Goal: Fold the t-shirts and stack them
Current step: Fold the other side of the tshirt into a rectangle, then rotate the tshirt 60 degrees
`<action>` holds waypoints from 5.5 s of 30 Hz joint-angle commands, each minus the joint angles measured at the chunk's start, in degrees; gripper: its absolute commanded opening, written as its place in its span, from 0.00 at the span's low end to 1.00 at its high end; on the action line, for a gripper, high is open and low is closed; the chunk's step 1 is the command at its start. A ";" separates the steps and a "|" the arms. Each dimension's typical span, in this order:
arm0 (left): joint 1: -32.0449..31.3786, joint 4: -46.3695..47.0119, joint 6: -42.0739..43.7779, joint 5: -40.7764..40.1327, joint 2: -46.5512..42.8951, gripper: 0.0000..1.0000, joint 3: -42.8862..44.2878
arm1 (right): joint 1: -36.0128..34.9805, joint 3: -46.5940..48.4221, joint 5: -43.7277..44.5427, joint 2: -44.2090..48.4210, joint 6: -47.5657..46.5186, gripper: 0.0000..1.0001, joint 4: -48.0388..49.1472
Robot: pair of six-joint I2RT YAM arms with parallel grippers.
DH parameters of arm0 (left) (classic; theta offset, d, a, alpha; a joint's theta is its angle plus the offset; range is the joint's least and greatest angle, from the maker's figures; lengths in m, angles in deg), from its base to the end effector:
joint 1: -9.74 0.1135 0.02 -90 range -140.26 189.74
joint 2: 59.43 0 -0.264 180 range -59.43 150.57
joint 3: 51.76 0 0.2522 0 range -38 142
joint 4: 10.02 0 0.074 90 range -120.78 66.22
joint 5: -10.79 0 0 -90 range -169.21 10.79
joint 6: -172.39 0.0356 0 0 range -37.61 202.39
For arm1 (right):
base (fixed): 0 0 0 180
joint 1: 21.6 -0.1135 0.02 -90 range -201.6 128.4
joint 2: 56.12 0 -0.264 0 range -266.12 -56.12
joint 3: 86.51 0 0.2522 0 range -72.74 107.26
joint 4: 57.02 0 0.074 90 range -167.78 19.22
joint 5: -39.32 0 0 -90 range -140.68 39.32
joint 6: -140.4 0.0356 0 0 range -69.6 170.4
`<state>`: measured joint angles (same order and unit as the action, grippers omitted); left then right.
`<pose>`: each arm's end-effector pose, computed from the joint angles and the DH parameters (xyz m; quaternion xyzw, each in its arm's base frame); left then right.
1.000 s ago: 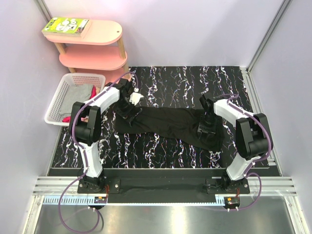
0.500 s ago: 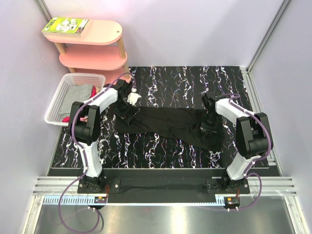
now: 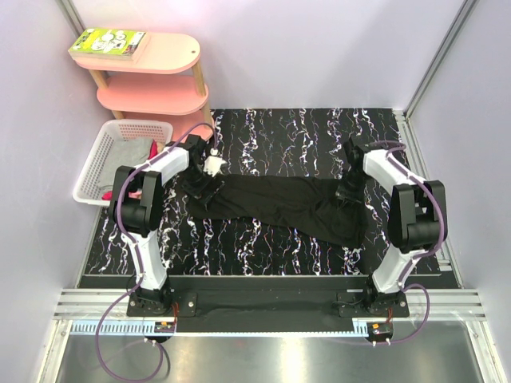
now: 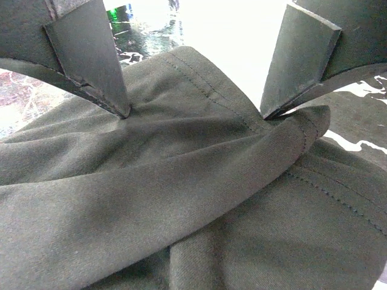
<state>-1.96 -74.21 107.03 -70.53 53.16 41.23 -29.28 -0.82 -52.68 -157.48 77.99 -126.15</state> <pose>0.3620 -0.0805 0.1641 0.3144 0.9447 -0.0690 0.0622 0.3217 0.0446 0.1951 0.1719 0.9839 0.0304 0.0379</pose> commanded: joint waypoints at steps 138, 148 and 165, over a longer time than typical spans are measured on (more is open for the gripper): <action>1.16 -3.97 3.22 -1.13 -4.05 0.95 4.19 | 14.01 28.00 -0.73 -13.34 4.49 0.98 -3.06; -1.65 -4.67 1.46 -0.07 -2.12 0.95 9.36 | 11.30 8.03 -15.91 8.27 7.21 0.90 -1.06; -10.80 -7.31 -0.39 -2.53 11.85 0.95 23.87 | 10.67 -3.19 -16.64 -3.05 5.19 0.88 7.39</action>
<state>-13.52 -80.22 107.27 -70.88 61.27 62.27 -18.66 -8.45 -70.71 -158.07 84.29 -120.95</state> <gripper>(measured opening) 0.952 0.884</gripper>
